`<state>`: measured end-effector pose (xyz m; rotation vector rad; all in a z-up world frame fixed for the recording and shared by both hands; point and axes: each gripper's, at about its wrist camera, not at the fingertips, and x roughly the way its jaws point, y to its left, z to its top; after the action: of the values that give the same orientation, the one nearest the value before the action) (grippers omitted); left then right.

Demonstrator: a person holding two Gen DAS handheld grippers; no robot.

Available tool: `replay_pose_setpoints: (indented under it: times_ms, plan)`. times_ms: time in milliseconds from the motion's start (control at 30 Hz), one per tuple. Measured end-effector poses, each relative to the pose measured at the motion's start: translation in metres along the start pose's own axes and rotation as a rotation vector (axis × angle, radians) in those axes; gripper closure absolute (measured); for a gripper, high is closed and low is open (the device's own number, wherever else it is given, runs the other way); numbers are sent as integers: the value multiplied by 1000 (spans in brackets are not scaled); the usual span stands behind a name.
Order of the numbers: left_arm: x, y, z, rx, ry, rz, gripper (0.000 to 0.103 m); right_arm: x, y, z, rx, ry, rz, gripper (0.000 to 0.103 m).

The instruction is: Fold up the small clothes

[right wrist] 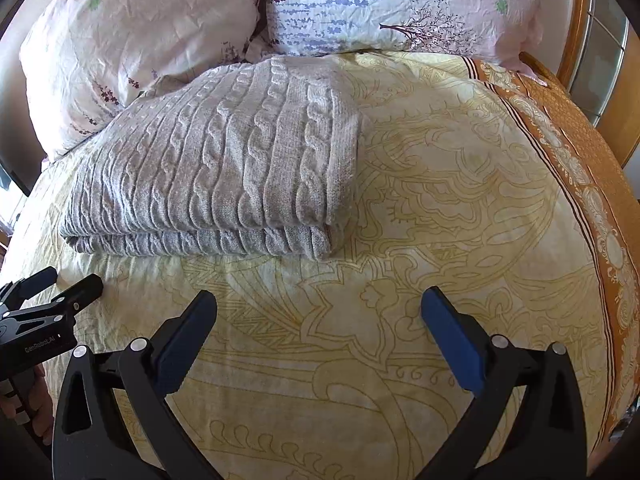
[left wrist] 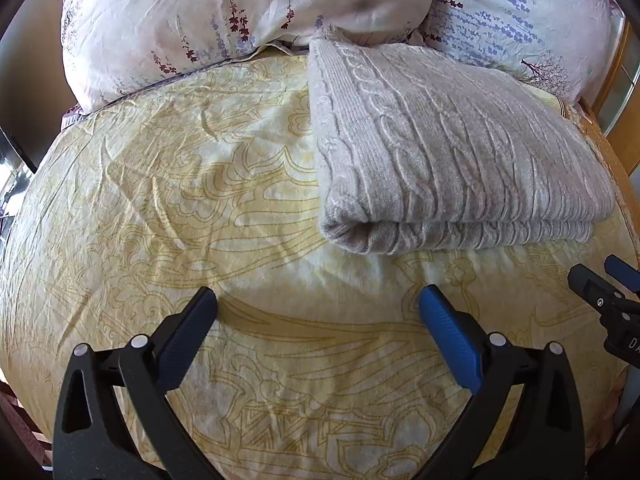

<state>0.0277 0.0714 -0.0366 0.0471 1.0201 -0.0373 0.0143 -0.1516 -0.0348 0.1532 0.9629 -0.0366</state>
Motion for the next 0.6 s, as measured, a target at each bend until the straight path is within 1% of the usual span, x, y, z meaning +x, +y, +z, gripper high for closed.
replay_pose_setpoints:
  times_ms: [167, 333, 600]
  plan:
    - [1, 0, 1, 5, -7, -4, 2, 5, 9, -4, -79, -2, -54, 1]
    - [1, 1, 1, 5, -5, -6, 2, 6, 9, -4, -71, -17, -51, 1]
    - [3, 1, 3, 1, 9, -6, 2, 8, 9, -2, -74, -15, -49, 1]
